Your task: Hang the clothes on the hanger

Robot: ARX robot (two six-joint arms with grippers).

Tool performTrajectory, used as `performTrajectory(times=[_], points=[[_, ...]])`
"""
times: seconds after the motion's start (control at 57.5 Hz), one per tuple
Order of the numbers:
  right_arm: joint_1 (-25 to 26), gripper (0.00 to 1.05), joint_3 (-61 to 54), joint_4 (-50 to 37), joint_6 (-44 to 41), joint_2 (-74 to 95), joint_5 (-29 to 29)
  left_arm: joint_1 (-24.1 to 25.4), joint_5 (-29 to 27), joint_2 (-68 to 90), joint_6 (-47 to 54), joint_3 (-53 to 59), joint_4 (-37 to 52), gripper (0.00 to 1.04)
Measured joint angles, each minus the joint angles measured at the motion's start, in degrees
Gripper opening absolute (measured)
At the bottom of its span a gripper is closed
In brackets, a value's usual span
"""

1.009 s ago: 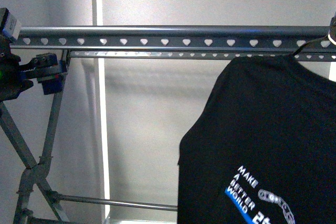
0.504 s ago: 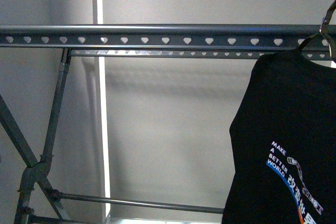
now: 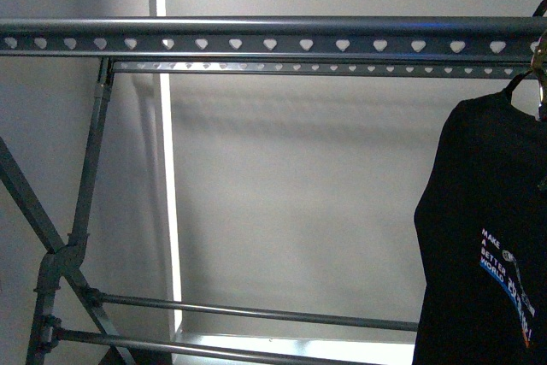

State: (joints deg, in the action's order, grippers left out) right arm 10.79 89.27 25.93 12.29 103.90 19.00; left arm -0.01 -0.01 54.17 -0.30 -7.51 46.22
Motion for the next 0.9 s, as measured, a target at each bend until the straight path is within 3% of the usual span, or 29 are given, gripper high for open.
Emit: performTrajectory(times=[0.365,0.487,0.591,0.696,0.765,0.904], points=[[-0.6,0.09,-3.1,-5.9,-0.7,2.2,-3.5,0.0,0.0,-14.6,0.0,6.4,-7.9,0.04],[-1.9,0.35,-12.2,-15.4,-4.7,-0.5,-6.5,0.0,0.0,-20.7,0.0,6.4,-13.3,0.04],[-3.4,0.58,-24.4,-29.1,-6.8,-7.5,-8.8,0.0,0.0,-25.2,0.0,6.4,-17.4,0.04],[-4.2,0.83,-40.4,-42.6,-7.0,-22.8,-7.3,0.0,0.0,-29.5,0.1,6.4,-21.5,0.04],[-3.9,0.98,-50.6,-46.9,-6.5,-35.2,-6.8,0.0,0.0,-32.0,0.1,6.4,-23.9,0.04],[-2.2,0.97,-63.6,-44.1,-5.4,-55.0,-4.9,0.0,0.0,-35.2,0.1,6.4,-27.0,0.04]])
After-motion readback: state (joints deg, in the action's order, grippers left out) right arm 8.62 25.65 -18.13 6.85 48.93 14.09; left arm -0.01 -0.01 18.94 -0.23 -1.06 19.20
